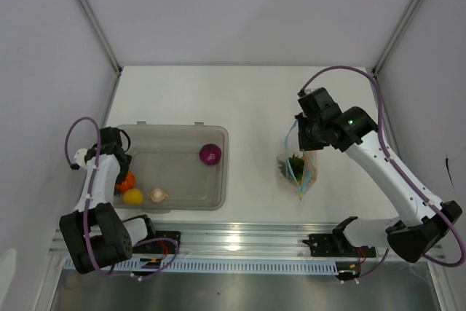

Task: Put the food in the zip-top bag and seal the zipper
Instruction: Pick up the fake vegetable from the bin.

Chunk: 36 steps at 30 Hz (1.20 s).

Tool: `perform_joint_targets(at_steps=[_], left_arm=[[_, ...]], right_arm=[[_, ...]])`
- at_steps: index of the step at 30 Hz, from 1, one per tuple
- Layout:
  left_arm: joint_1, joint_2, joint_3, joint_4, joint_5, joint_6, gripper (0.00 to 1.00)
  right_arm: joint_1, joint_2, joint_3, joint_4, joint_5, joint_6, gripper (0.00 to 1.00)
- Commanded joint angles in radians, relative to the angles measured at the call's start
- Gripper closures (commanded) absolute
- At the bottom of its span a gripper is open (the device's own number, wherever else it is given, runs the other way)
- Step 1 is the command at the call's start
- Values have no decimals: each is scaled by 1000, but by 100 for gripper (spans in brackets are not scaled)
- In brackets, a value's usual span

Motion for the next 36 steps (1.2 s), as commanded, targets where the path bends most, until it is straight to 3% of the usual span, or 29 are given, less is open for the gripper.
perform_joint_targets(at_steps=[1, 8, 11, 23, 28, 31, 32, 33, 36], left_arm=[[12, -8, -29, 78, -20, -51, 9], [12, 16, -39, 125, -10, -56, 8], [12, 15, -68, 178, 2, -45, 1], [13, 65, -64, 199, -26, -51, 1], [13, 53, -76, 213, -29, -59, 12], [13, 39, -68, 207, -23, -60, 30], [13, 39, -64, 193, -26, -65, 48], [15, 39, -64, 181, -24, -79, 55], [10, 48, -39, 144, -3, -83, 60]], right_arm=[[12, 10, 38, 13, -17, -14, 100], [23, 11, 32, 15, -11, -16, 100], [24, 16, 37, 16, -16, -17, 100], [24, 8, 37, 15, -22, -14, 100], [27, -1, 37, 13, -22, -9, 100], [30, -3, 41, 12, -20, -5, 100], [32, -1, 41, 12, -19, -2, 100], [38, -1, 41, 13, -17, 1, 100], [39, -3, 35, 16, -11, 7, 100]])
